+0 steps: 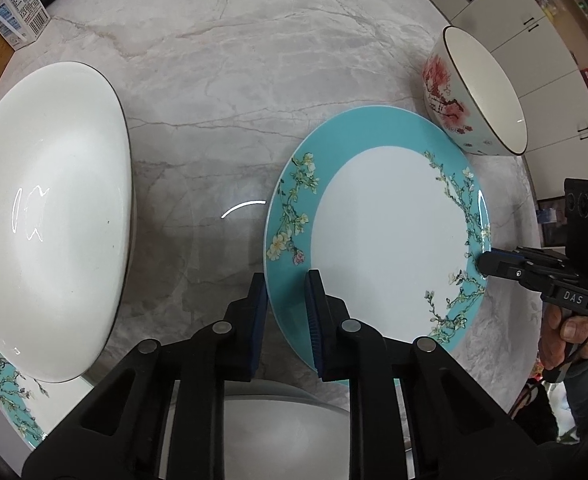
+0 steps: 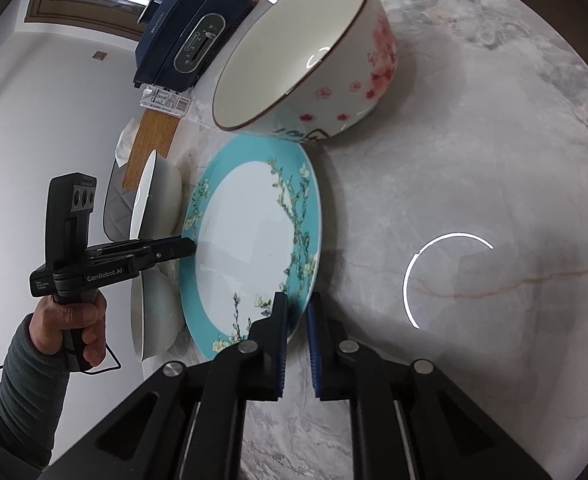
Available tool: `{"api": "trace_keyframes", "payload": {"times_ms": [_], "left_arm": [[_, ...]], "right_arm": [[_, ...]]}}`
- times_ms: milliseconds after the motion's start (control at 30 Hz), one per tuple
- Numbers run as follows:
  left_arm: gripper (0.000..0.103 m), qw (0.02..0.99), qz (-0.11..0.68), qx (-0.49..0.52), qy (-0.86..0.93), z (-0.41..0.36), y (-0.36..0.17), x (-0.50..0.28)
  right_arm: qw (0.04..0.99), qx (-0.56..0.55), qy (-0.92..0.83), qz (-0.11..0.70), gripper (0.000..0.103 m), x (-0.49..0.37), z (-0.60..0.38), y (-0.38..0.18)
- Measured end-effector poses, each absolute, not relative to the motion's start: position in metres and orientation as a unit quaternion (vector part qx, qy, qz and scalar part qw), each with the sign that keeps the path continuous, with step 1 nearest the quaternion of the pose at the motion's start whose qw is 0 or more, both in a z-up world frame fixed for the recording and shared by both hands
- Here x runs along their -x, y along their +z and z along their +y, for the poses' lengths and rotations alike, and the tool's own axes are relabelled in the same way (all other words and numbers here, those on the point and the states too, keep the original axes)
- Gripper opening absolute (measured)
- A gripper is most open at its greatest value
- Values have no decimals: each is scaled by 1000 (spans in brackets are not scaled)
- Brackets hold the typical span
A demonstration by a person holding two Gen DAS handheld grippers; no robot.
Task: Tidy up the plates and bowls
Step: 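Lift the teal floral plate on edge with the right gripper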
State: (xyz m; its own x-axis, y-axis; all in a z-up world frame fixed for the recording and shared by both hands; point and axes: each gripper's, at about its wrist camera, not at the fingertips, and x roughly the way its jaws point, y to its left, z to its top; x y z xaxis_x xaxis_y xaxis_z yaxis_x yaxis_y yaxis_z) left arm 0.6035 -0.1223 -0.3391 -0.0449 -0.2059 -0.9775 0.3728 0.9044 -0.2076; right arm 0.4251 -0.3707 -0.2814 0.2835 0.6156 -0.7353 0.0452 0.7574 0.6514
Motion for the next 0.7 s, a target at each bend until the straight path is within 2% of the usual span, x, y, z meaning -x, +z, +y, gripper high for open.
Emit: {"api": "trace_keyframes", "payload": {"times_ms": [300,700], "left_arm": [[6,687,695,-68,-202,-123,-333,-598],[5,666,711,-35,-222,-125,-340,-598]], "right_arm": [[743,-305,181,568,11,-419,-374,-270],[741,-313,168,570,10,-414,-384,-279]]}}
